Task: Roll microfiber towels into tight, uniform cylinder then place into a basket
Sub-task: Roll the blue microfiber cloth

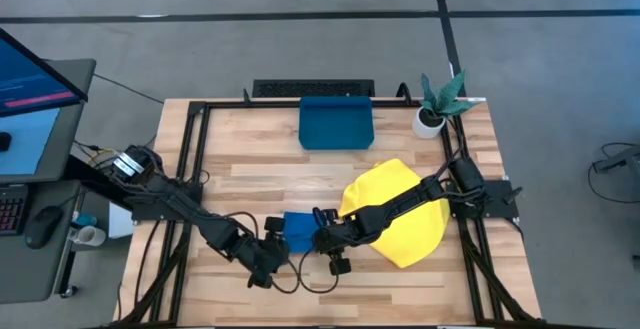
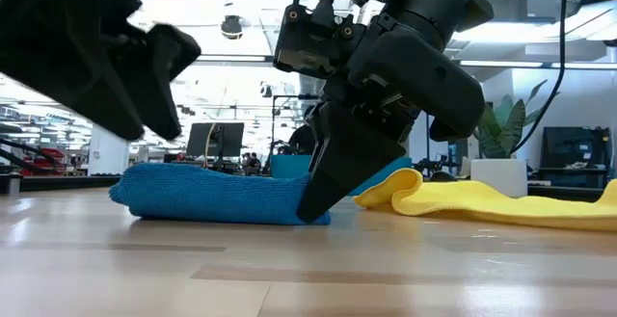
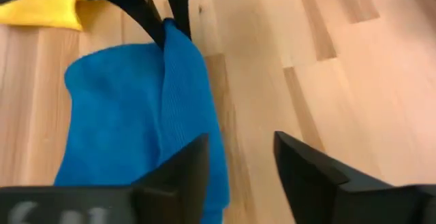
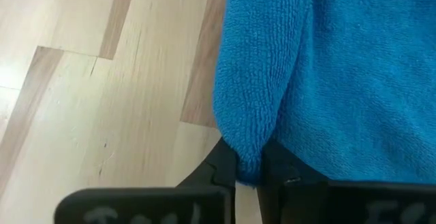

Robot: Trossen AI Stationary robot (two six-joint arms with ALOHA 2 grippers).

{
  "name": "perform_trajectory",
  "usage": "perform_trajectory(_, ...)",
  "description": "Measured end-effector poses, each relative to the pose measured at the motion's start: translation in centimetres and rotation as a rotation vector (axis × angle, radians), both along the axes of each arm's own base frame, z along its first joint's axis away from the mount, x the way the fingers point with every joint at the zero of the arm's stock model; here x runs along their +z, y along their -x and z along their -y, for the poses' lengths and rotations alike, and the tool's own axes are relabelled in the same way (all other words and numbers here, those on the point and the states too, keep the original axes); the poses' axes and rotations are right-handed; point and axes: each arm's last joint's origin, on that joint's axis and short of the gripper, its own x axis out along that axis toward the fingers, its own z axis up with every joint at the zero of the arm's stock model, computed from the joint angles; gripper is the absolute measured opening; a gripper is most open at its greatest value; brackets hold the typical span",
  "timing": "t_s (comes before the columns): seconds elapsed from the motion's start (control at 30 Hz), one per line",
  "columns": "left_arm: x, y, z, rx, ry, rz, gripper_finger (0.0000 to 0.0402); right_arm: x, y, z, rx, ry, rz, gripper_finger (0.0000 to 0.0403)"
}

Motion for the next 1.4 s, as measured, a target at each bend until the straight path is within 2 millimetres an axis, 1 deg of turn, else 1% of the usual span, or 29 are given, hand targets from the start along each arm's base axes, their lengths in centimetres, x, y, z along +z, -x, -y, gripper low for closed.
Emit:
perform_trajectory(0.07, -0.2, 0.0, -0.1, 0.001, -0.024, -0.001, 0.019, 0.0, 0.0, 0.0, -0.001, 0.001, 0.001, 0.0042)
perform_trajectory(0.13, -0.5, -0.5, 0.0, 0.016, -0.006, 0.018, 0.021, 0.0, 0.0, 0.0, 0.0, 0.0, 0.001, 0.0043)
perform_trajectory(0.2, -1.3, -0.5, -0.1, 0.021, -0.018, -0.017, 0.0222, 0.0, 0.0, 0.0, 0.0, 0.002, 0.003, 0.0043)
perform_trajectory(0.3, -2.6, -0.8, -0.3, 0.037, -0.052, -0.059, 0.0225, 0.0, 0.0, 0.0, 0.0, 0.001, 0.002, 0.0042)
perform_trajectory(0.4, -3.2, -0.9, -0.9, 0.114, -0.077, -0.073, 0.0216, 0.0, 0.0, 0.0, 0.004, -0.007, -0.001, 0.0042)
perform_trajectory(0.53, -3.3, -0.8, -1.6, 0.184, -0.079, -0.094, 0.0192, 0.0, 0.0, -0.1, 0.019, -0.032, -0.01, 0.0043)
perform_trajectory(0.77, -3.1, -0.8, -1.4, 0.139, -0.11, -0.099, 0.014, 0.0, 0.0, -0.1, 0.034, -0.047, -0.016, 0.0041)
perform_trajectory(0.93, -2.6, -1.2, -1.2, 0.109, -0.129, -0.081, 0.0132, 0.0, 0.0, -0.1, 0.036, -0.048, -0.017, 0.0041)
perform_trajectory(1.07, -2.6, -1.3, -1.3, 0.062, -0.155, -0.09, 0.0149, 0.0, 0.0, -0.1, 0.038, -0.05, -0.017, 0.0041)
perform_trajectory(1.3, -2.5, -1.3, -1.2, 0.037, -0.169, -0.091, 0.021, 0.0, 0.0, -0.1, 0.039, -0.052, -0.017, 0.0043)
perform_trajectory(1.4, -2.6, -1.4, -1.4, 0.043, -0.172, -0.09, 0.0229, 0.0, 0.0, -0.1, 0.039, -0.053, -0.018, 0.0043)
